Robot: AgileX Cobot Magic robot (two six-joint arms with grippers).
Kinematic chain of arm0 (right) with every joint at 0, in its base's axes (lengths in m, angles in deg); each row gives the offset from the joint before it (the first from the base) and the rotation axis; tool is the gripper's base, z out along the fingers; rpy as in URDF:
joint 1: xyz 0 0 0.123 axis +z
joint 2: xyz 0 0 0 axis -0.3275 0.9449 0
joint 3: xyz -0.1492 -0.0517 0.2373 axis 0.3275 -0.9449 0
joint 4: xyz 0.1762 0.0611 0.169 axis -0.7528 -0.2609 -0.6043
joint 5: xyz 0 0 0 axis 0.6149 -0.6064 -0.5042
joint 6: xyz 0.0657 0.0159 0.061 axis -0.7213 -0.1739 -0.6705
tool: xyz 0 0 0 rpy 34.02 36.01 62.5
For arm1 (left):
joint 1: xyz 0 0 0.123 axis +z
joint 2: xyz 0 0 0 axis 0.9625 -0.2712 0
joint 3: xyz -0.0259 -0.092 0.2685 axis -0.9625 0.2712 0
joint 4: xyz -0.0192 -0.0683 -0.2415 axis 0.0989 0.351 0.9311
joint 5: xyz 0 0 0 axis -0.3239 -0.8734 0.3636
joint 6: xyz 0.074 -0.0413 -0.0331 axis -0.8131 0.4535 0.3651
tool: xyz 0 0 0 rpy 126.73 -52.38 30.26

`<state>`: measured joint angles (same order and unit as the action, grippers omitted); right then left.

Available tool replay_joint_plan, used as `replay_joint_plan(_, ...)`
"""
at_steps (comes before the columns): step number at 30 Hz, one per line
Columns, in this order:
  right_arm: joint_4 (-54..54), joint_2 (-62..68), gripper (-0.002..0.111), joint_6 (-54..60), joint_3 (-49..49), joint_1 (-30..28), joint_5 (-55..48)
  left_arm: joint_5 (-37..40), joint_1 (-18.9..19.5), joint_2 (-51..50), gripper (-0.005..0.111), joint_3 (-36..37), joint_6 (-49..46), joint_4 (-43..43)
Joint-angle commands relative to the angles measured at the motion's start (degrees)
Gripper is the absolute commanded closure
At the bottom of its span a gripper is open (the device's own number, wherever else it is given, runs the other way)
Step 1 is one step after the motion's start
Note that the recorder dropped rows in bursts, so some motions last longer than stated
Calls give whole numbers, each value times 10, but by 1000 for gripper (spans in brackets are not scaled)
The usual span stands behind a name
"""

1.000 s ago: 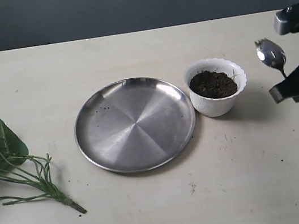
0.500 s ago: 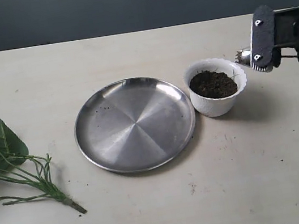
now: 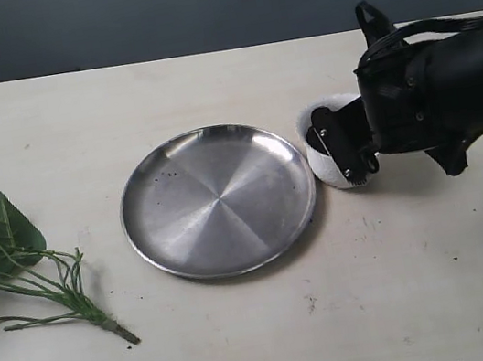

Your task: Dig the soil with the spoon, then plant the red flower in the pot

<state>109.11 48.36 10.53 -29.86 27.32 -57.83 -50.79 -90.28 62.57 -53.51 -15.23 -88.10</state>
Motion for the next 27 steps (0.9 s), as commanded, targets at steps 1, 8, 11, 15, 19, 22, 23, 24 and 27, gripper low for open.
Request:
replay_joint_plan(1,38,25,109,-37,16,3,-33,-7,-2,1,106,-2,1,1)
replay_joint_plan(8,19,30,109,-89,48,8,-97,-7,-2,1,106,-2,1,1)
replay_joint_plan(11,-31,15,109,-66,51,16,-98,-7,-2,1,106,-2,1,1)
replay_joint_plan(15,-115,12,109,50,51,16,-75,-7,-2,1,106,-2,1,1)
replay_joint_plan(19,-109,40,109,51,55,16,-73,-7,-2,1,106,-2,1,1)
replay_joint_plan(22,-56,64,109,-27,67,16,-101,-7,-2,1,106,-2,1,1)
replay_joint_plan(23,-45,68,109,-49,73,16,-114,-7,-2,1,106,-2,1,1)
replay_joint_plan(24,-39,69,109,-65,79,16,-121,-7,-2,1,106,-2,1,1)
replay_joint_plan(27,-55,61,109,-81,90,16,-128,-7,-2,1,106,-2,1,1)
